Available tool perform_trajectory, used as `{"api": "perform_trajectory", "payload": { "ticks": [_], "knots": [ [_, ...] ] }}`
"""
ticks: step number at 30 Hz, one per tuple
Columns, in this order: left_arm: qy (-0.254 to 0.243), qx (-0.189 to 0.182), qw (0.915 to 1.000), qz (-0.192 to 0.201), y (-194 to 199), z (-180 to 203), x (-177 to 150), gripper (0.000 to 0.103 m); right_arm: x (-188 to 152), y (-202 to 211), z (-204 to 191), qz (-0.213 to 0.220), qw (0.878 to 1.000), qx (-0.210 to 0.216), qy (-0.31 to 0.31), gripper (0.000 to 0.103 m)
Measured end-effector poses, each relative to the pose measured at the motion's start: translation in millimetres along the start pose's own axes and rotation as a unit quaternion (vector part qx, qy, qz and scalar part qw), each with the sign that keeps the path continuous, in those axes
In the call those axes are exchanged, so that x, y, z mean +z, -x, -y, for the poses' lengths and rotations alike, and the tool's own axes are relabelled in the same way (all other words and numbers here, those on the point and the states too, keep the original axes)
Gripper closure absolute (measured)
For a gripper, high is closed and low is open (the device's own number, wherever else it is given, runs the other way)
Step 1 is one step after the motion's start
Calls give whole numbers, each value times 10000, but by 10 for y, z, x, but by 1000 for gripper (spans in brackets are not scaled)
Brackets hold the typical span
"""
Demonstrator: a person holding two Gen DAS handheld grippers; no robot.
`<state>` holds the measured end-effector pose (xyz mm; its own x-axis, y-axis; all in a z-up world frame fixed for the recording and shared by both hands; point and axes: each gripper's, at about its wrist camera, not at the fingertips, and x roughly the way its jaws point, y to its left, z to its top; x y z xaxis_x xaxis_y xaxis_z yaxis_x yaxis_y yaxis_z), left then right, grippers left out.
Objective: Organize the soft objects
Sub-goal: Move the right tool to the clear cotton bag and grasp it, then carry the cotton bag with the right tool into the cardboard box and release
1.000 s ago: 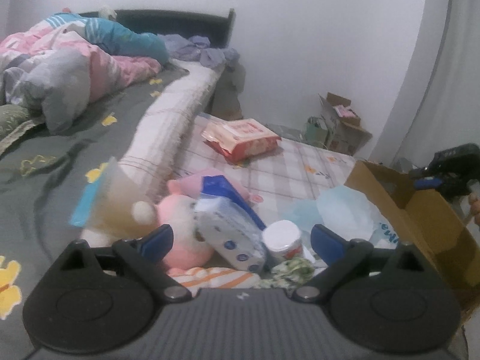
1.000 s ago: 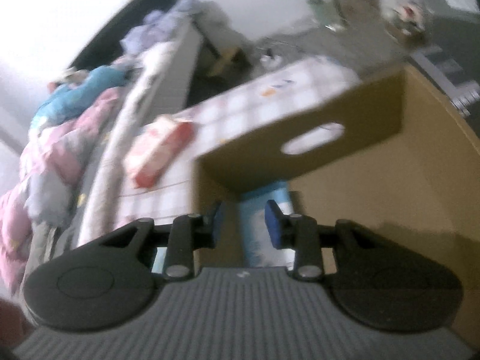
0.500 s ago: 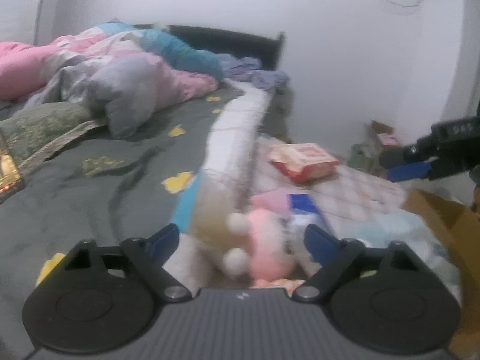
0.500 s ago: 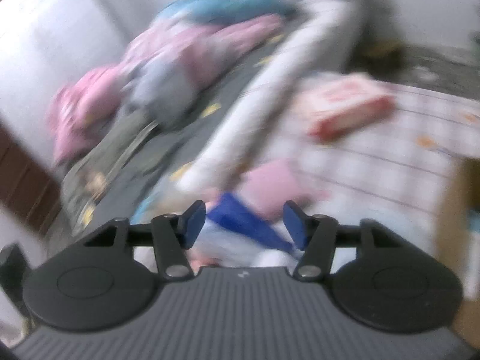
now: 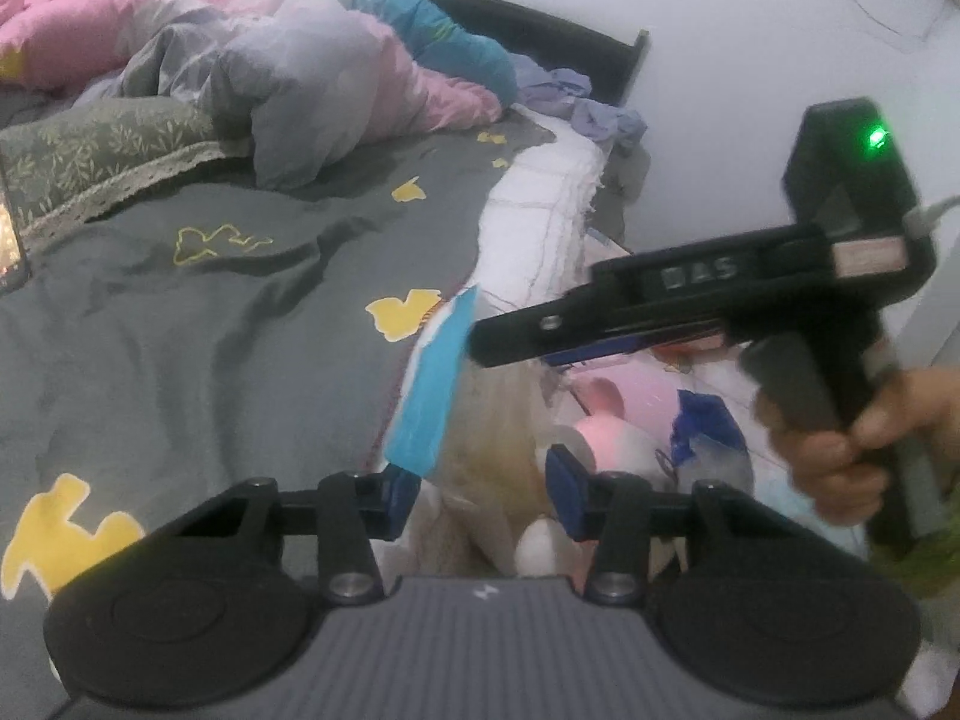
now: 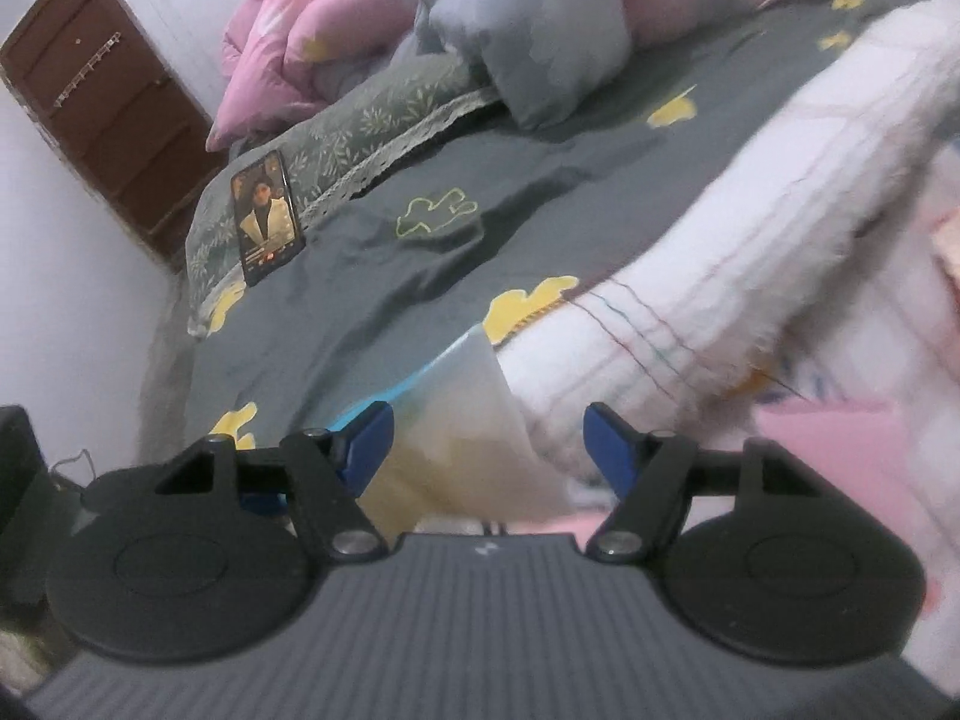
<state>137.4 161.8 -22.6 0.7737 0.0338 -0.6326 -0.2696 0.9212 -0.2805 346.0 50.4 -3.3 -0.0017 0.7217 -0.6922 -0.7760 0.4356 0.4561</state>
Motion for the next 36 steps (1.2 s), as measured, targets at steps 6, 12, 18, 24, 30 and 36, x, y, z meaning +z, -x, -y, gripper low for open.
{"api": "perform_trajectory", "payload": {
  "ticks": [6, 12, 18, 24, 30, 36],
  "knots": [
    [253, 26, 9997, 27, -107, -101, 41, 72, 60, -357, 203, -44, 9980, 497, -386, 36],
    [267, -13, 9995, 140, -95, -88, 67, 82, 39, -415, 313, 35, 9925, 883, -848, 48],
    [105, -63, 9991, 398, 91, -29, 161, 88, 87, -268, 200, 254, 9917, 940, -837, 57],
    [-168, -132, 9964, 826, 444, 67, 294, 88, 184, 68, -44, 696, 9899, 1039, -665, 58],
    [-466, -335, 9907, 1233, 862, 256, 377, 89, 220, 527, -348, 1178, 9857, 1107, -485, 58],
    [-831, -828, 9834, 1384, 1188, 618, 389, 89, 57, 1139, -565, 1585, 9825, 863, -456, 58]
  ]
}}
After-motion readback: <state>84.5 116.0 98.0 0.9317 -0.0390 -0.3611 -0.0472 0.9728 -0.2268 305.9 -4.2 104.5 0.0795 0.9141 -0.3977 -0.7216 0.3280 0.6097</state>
